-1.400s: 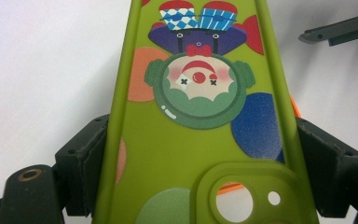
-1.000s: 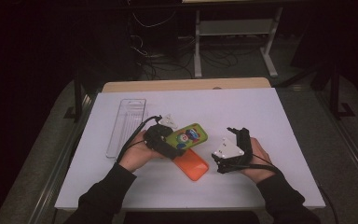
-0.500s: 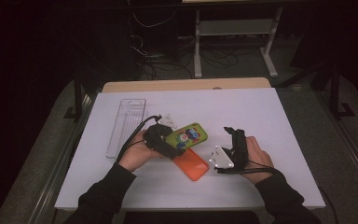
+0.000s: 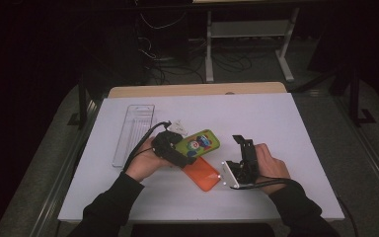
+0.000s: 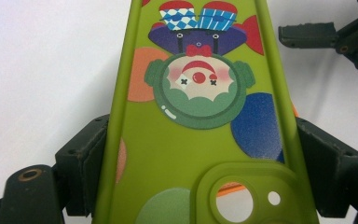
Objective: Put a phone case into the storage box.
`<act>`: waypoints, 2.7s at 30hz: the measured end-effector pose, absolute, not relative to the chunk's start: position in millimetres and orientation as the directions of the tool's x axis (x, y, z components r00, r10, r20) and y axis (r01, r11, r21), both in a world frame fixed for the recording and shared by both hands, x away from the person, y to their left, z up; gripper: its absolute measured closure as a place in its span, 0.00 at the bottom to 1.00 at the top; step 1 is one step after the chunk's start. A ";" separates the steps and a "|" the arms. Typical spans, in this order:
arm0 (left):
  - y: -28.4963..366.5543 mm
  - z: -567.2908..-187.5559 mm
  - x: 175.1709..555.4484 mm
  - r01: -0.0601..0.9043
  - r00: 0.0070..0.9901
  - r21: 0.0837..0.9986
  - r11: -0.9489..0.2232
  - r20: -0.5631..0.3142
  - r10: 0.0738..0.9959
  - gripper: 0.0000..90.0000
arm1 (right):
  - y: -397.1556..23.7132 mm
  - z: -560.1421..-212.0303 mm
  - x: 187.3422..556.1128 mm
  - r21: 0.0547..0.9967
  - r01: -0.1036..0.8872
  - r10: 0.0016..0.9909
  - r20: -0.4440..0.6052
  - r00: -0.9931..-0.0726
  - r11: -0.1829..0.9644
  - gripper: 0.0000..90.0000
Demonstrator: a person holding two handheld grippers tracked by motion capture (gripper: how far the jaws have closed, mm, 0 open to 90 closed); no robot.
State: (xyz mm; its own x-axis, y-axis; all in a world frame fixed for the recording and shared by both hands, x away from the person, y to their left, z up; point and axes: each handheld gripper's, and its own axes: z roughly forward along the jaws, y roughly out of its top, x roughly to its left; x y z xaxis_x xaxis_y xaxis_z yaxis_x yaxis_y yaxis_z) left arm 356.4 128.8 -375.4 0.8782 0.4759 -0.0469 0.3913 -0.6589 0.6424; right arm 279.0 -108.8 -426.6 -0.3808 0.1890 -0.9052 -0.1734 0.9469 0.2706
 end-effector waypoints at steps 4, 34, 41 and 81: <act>128.9 -373.2 356.1 0.388 0.883 0.637 -0.666 -0.049 0.468 0.18 | -106.6 -426.3 277.9 0.265 -0.186 0.181 -0.910 -0.372 0.946 0.00; 122.2 -371.1 352.3 0.375 0.893 0.651 -0.660 -0.062 0.446 0.18 | -71.4 -429.5 279.1 0.186 -0.307 0.107 -0.960 -0.258 0.933 0.07; 123.1 -370.6 352.5 0.375 0.892 0.648 -0.662 -0.059 0.448 0.18 | -63.1 -432.4 280.6 0.149 -0.314 0.079 -0.971 -0.226 0.938 0.17; 120.7 -373.2 350.0 0.350 0.904 0.661 -0.664 -0.051 0.425 0.16 | -57.7 -437.4 271.7 0.084 -0.344 0.014 -0.980 -0.200 0.935 0.84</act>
